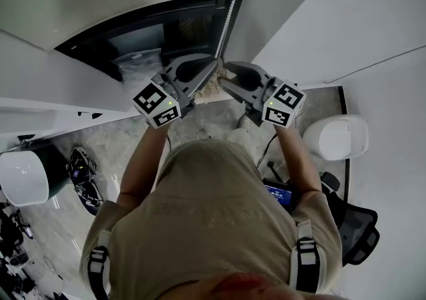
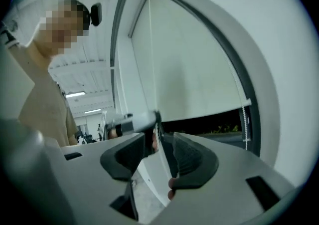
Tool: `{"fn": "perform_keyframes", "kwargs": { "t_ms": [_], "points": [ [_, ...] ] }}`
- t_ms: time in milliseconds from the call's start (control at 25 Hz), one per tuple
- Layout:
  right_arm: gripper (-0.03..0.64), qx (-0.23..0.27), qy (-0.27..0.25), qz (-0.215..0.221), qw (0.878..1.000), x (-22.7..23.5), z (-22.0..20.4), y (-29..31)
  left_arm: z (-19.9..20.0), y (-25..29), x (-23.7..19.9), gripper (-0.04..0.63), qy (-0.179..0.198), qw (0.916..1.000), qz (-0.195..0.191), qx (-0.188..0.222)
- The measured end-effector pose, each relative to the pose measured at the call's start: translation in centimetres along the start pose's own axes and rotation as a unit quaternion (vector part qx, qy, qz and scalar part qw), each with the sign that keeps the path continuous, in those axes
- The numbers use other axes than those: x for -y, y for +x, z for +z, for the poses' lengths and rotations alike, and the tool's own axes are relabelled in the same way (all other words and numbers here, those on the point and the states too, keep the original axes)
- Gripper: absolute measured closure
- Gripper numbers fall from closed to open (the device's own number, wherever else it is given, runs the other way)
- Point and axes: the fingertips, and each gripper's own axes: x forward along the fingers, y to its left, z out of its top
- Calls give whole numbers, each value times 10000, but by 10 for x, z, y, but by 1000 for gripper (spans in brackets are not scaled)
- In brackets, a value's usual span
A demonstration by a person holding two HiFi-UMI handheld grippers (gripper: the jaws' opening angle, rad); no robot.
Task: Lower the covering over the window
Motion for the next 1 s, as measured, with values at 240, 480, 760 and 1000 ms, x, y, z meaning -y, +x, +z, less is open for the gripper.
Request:
{"fn": "perform_keyframes", "kwargs": {
  "t_ms": [240,480,760,1000],
  "points": [
    [525,797,-758,-247,9936,-14,73,11,-26,-3,18,572,-74,9998,-121,-147],
    [607,888,-574,-409,9936,-6,72,17,-2,-22,20,553,-886,9943,-302,514],
    [607,93,-187,193,9996,-22,18,45,49,-6,-2,422,-85,9989,-132,435],
    [607,196,-38,68,9998,-10,17,35,47,11,1,571,-10,9995,-203,228]
  ]
}}
